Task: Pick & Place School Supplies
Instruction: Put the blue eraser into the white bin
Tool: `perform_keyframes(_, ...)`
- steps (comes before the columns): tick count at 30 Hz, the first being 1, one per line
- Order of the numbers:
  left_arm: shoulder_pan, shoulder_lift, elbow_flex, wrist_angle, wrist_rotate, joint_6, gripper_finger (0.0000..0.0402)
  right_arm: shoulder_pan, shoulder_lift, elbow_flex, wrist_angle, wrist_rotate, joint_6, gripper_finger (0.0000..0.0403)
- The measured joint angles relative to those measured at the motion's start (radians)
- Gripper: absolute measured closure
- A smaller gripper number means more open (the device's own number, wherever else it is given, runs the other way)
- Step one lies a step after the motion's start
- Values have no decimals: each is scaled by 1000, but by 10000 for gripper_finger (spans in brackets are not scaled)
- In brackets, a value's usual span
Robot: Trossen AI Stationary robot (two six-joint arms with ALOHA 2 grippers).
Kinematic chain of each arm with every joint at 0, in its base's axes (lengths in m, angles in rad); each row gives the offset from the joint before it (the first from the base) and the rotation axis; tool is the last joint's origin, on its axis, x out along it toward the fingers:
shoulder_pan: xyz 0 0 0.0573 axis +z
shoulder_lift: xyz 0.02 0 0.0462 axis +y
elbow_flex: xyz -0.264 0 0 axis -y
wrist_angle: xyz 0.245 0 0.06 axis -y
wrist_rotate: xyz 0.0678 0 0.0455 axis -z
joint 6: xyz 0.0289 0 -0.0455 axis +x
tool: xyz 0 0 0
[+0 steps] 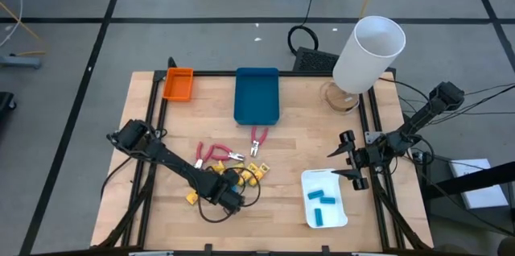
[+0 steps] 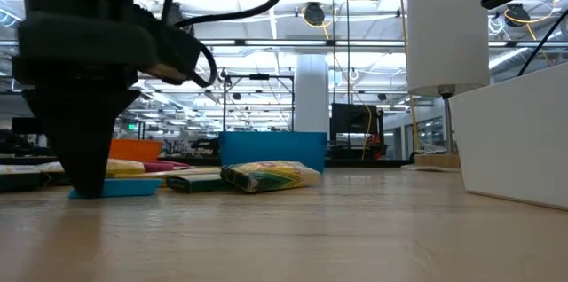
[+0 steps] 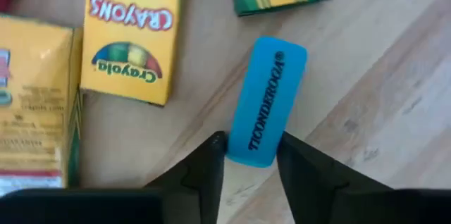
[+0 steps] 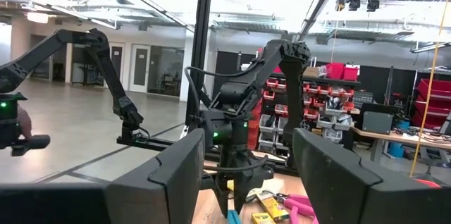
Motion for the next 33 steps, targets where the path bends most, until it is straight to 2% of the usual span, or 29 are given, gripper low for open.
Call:
perform_keyframes(4, -3, 0, -2, 29, -66, 151, 282, 0, 0, 0, 0, 0, 0, 195)
perform_keyframes(10, -6, 0, 0, 27, -93, 241, 284, 0, 0, 0, 0, 0, 4, 195)
perform_keyframes(16, -29, 0, 1, 46, -189, 276, 284, 0, 0, 0, 0, 0, 3, 195)
perform_keyframes(23, -47, -71, -5, 37, -313, 287, 284, -1, 3, 0, 0, 6, 16, 195)
perform_keyframes(27, -50, -139, 0, 53, -398, 343, 284, -2, 30, 0, 0, 118, 53, 195)
perform_keyframes(33, -29, -194, 1, 63, -543, 547, 284, -47, 126, 14, -10, 332, 173, 195)
